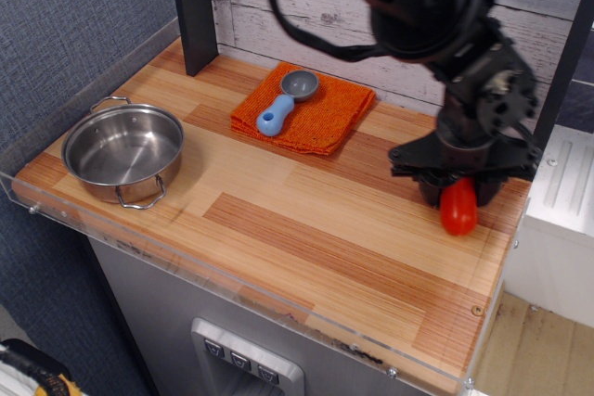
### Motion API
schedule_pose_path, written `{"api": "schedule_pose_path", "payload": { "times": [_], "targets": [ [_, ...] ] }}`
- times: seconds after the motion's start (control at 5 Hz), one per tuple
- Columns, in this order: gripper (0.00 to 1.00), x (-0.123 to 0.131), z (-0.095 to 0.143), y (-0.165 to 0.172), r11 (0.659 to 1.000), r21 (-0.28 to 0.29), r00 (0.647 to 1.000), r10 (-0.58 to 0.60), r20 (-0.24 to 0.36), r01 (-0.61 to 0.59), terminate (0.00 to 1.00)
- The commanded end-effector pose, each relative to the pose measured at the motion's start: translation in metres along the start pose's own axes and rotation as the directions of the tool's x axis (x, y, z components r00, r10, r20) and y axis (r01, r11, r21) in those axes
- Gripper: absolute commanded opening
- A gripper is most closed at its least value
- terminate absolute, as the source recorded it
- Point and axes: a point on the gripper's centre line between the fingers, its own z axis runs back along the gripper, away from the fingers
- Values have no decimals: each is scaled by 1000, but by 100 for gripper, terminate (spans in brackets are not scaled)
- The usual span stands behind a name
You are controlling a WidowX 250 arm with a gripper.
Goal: Put the food on the opposite corner.
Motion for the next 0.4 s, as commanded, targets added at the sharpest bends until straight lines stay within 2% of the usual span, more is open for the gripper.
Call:
{"api": "schedule_pose_path", "payload": {
  "times": [0.0,0.2],
  "targets": [
    [100,2,5,10,998,2,998,-56,-29,56,0],
    [100,13,19,5,997,-23,997,-77,-5,77,0]
  ]
}}
